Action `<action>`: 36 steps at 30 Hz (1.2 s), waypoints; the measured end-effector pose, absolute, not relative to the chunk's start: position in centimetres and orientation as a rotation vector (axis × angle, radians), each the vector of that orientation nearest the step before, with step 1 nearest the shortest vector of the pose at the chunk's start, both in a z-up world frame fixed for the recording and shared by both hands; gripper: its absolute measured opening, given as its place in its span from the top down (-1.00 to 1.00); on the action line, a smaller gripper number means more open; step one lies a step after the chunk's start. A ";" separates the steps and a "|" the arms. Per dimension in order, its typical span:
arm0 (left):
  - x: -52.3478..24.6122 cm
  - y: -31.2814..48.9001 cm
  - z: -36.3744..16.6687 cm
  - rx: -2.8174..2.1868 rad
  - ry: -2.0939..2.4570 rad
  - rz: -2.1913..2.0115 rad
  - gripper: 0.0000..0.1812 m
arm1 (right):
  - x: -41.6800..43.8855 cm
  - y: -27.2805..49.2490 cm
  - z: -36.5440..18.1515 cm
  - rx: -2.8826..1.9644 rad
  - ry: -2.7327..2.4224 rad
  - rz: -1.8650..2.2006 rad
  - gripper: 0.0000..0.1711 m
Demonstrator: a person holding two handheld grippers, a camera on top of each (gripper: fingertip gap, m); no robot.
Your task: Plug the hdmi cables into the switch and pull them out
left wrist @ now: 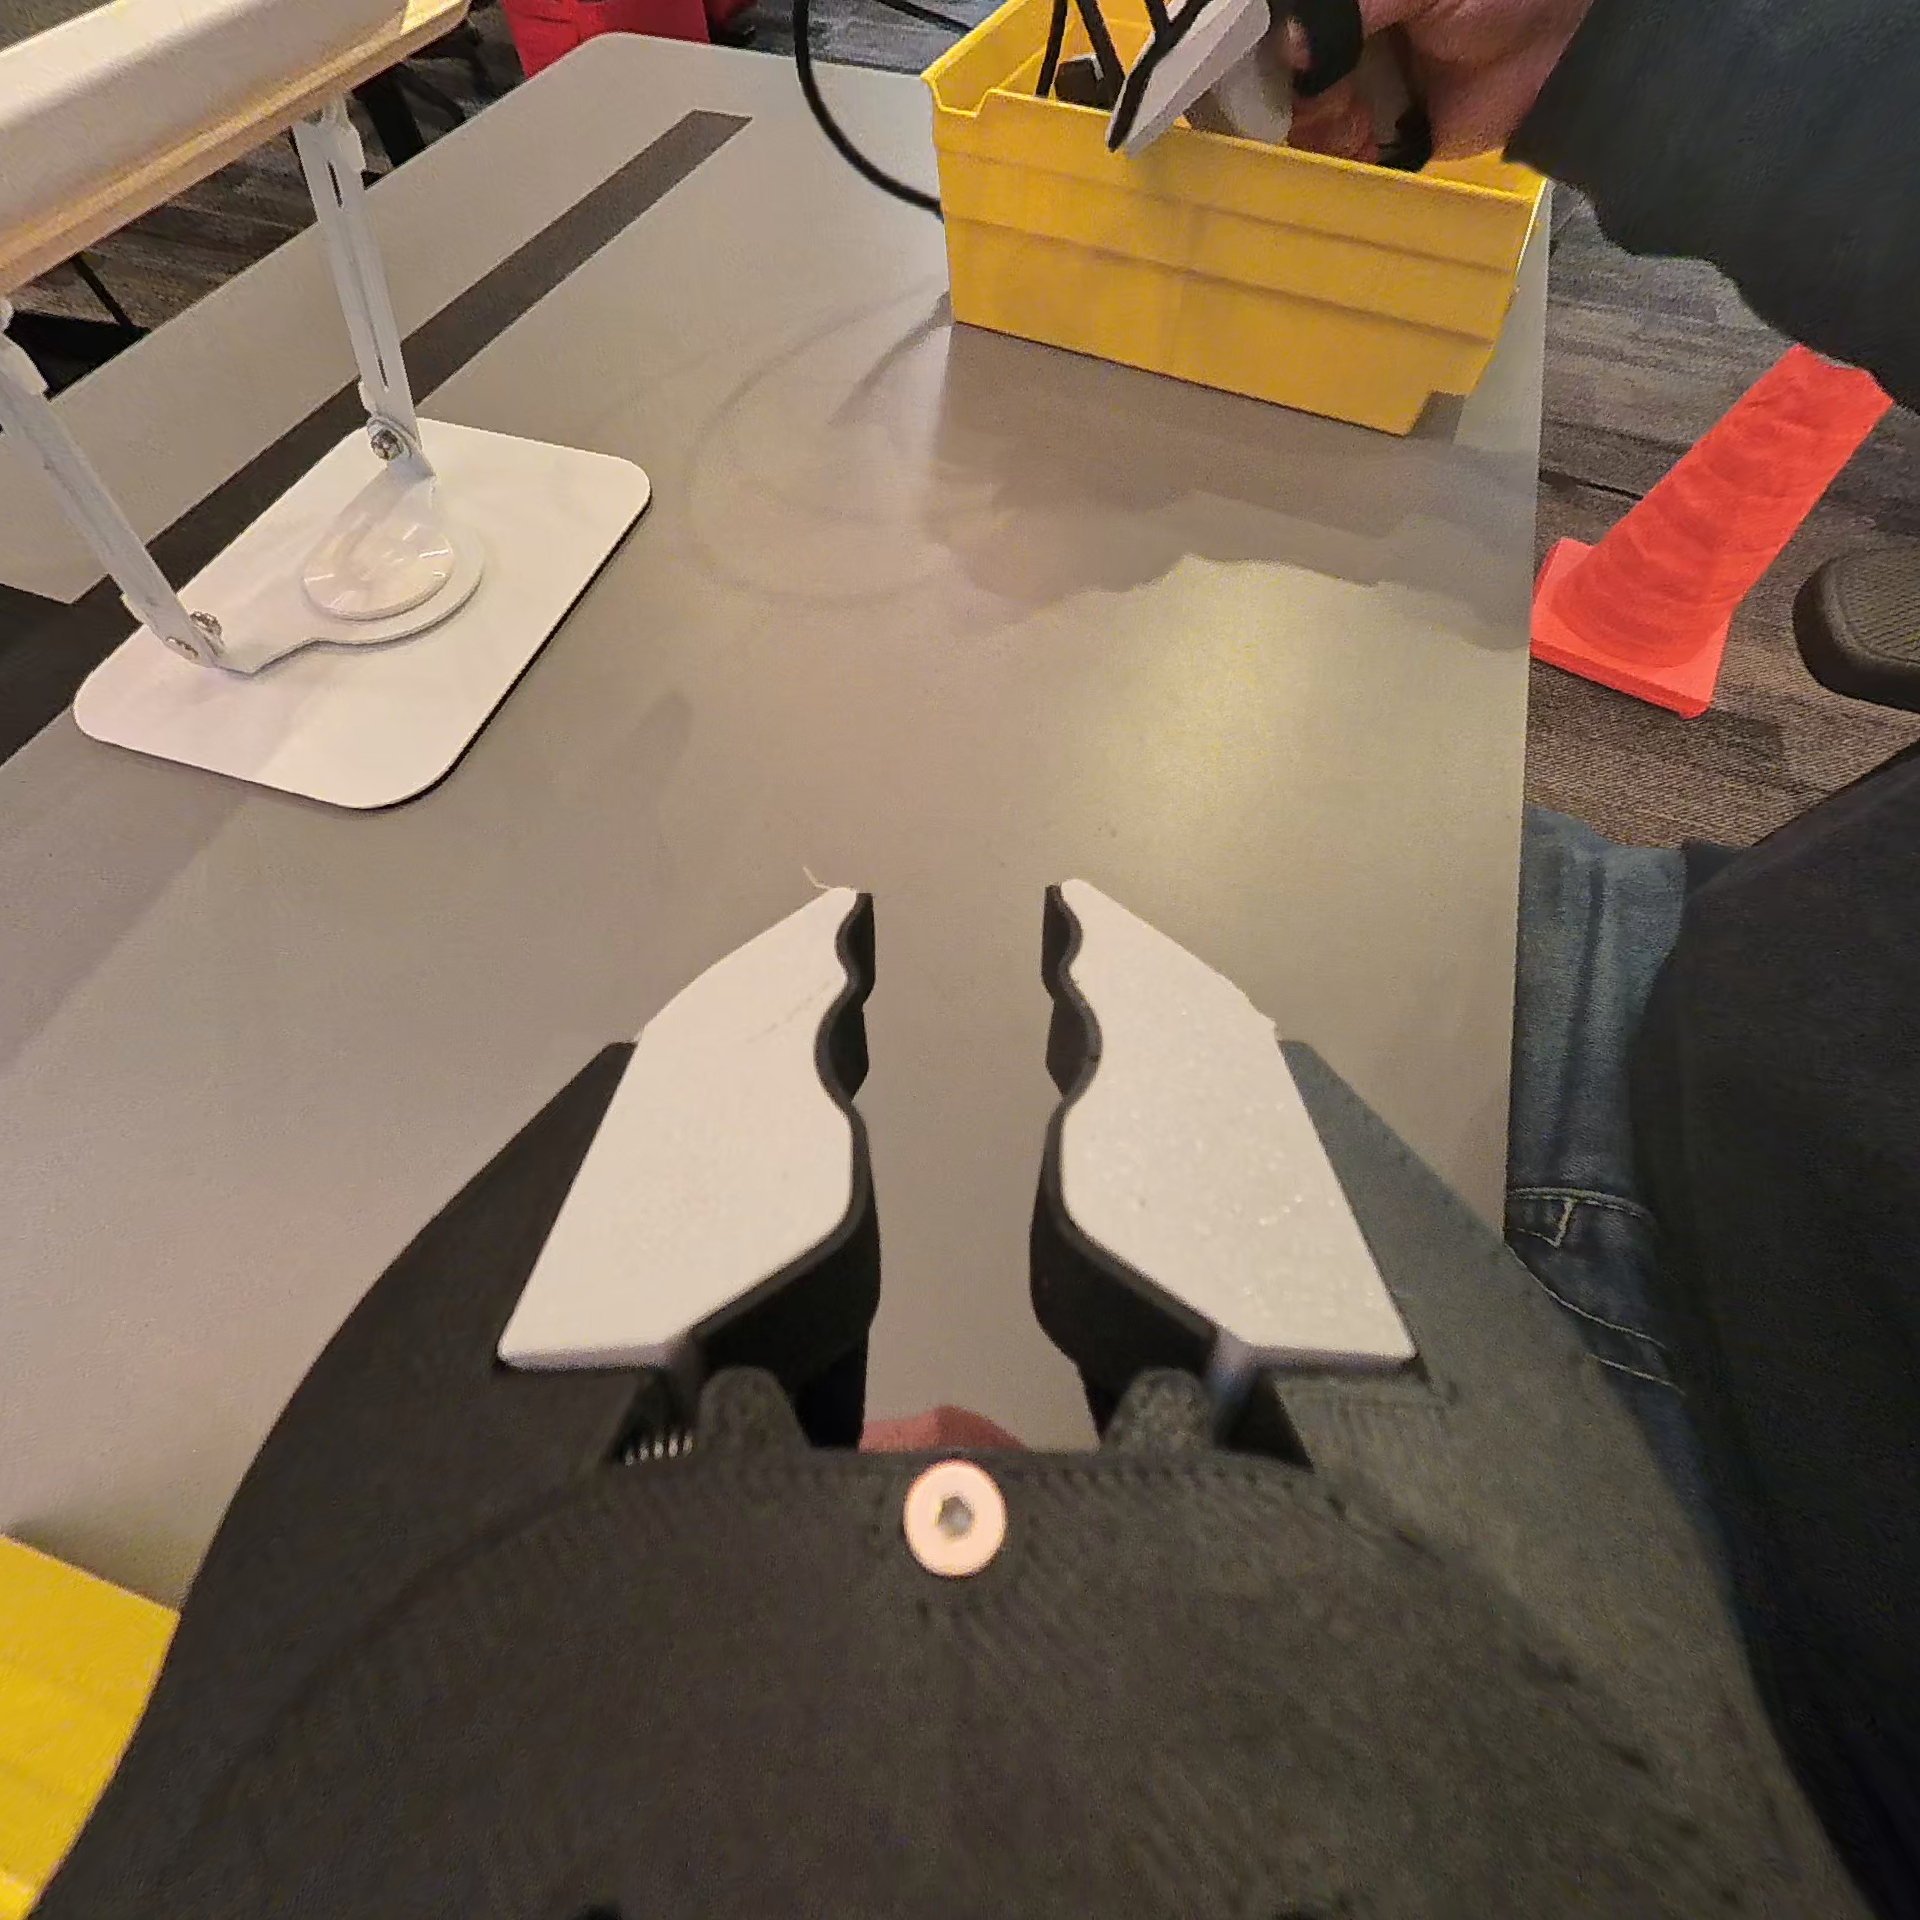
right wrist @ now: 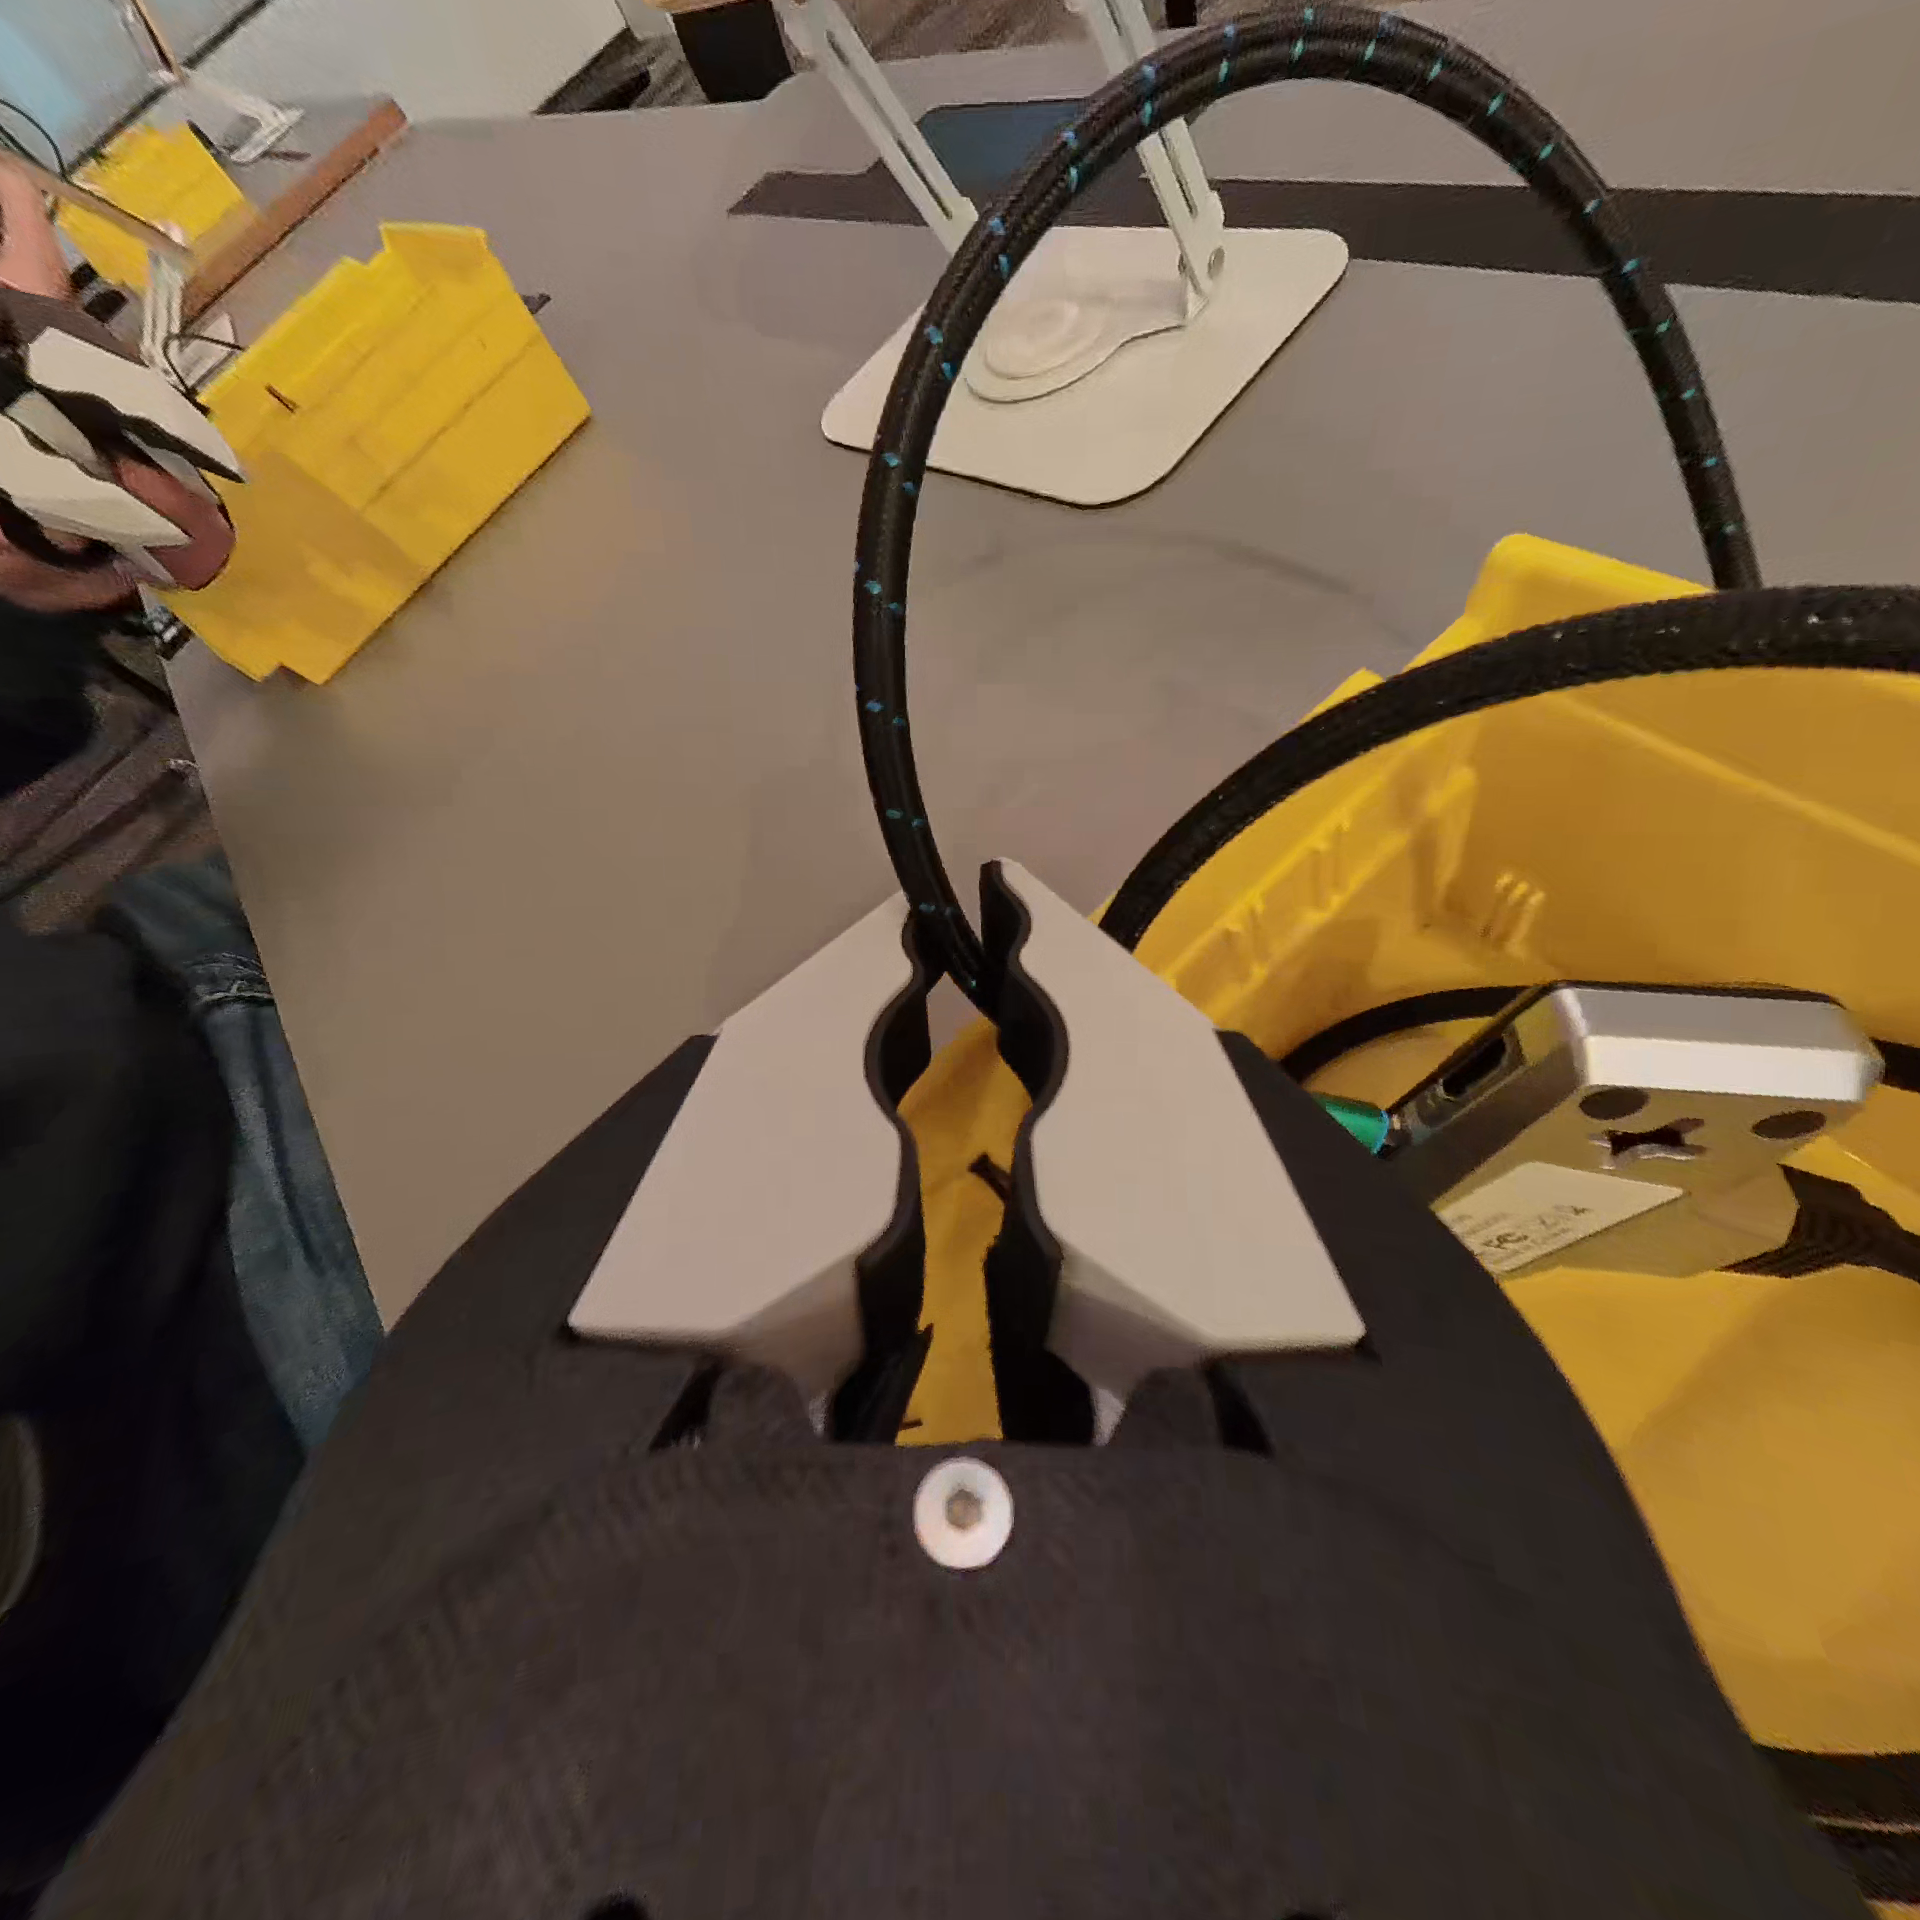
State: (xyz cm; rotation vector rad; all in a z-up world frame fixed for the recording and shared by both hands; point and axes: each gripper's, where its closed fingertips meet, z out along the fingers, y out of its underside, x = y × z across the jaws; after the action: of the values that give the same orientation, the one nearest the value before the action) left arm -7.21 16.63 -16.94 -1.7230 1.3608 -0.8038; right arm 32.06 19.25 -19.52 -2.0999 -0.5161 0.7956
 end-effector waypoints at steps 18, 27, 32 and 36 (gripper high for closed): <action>-7.2 16.6 -17.2 -1.729 1.375 -0.791 0.67 | 31.5 16.6 -14.2 -2.407 -0.921 0.196 0.30; -7.1 16.5 -17.4 -1.729 1.387 -0.781 0.66 | 35.1 27.4 -14.2 -2.509 -1.178 -0.066 0.48; -7.2 16.6 -17.4 -1.733 1.382 -0.777 0.66 | 36.7 31.3 -22.5 -2.606 -1.510 -0.285 0.59; -7.2 16.6 -17.4 -1.735 1.383 -0.783 0.66 | 34.5 32.7 -25.0 -2.643 -1.530 -0.144 0.56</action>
State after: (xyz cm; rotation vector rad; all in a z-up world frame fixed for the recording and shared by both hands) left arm -7.18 16.59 -17.40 -1.7346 1.3833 -0.7832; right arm 34.54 32.74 -25.03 -2.6427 -1.5299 -0.1441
